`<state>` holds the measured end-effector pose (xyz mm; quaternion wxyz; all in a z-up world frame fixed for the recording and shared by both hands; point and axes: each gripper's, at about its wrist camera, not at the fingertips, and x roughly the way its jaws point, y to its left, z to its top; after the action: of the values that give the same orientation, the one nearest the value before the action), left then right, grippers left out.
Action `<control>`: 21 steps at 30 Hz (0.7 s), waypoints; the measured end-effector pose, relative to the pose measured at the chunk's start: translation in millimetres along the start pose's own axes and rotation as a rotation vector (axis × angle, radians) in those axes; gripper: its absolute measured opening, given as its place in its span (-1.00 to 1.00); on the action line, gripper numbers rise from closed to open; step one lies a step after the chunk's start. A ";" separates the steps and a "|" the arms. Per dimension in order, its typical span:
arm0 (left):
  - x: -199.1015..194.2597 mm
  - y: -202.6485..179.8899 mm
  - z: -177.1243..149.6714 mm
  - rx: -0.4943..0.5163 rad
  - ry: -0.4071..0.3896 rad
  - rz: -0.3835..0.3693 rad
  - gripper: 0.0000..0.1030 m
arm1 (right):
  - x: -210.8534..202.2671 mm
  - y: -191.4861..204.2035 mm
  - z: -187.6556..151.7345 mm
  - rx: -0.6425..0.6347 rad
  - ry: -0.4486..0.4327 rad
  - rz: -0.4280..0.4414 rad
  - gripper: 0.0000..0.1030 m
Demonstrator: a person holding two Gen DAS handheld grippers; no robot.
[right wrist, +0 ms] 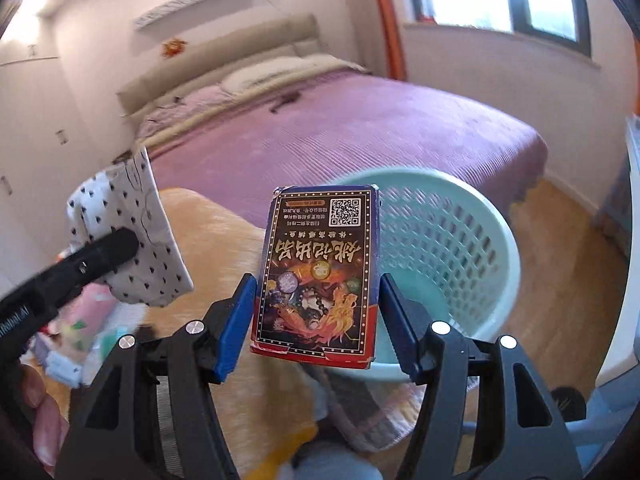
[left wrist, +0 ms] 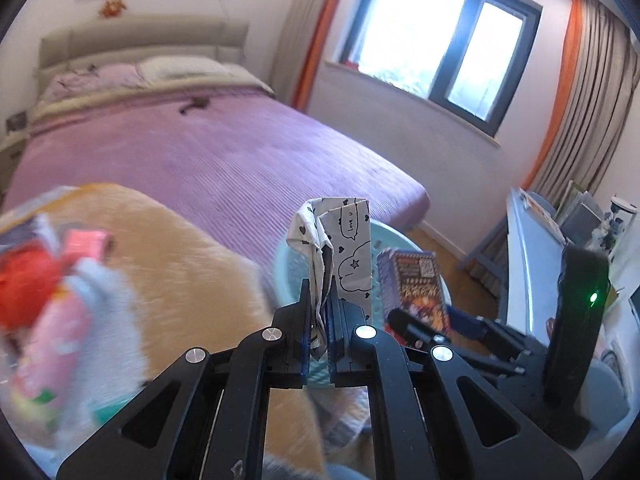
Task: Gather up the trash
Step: 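Carry both items over the teal basket and open both tools to drop them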
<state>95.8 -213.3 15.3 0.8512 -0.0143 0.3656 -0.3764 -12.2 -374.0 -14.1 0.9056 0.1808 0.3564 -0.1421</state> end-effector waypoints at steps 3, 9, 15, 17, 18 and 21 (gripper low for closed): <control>37.4 -0.9 0.9 -0.015 0.055 -0.020 -0.92 | 22.0 -20.8 -3.7 0.028 0.050 -0.033 0.14; 90.7 -1.6 -4.9 -0.036 0.153 -0.022 -0.92 | 44.5 -36.6 -15.0 0.039 0.119 -0.052 0.14; 112.2 -6.5 -7.7 -0.031 0.196 -0.001 -0.92 | 51.5 -40.1 -18.2 0.040 0.139 -0.060 0.14; 114.1 -5.9 -9.2 -0.027 0.202 0.006 -0.89 | 53.6 -42.7 -16.1 0.046 0.143 -0.062 0.15; 116.8 -8.6 -7.9 -0.026 0.203 0.010 -0.86 | 54.3 -44.2 -16.3 0.051 0.146 -0.064 0.16; 113.4 -9.7 -7.0 -0.033 0.192 0.016 -0.27 | 57.5 -43.1 -13.0 0.064 0.150 -0.058 0.16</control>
<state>136.2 -292.4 -56.3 0.8149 0.0105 0.4516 -0.3630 3.9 -414.4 -72.8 0.8657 0.2091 0.4235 -0.1658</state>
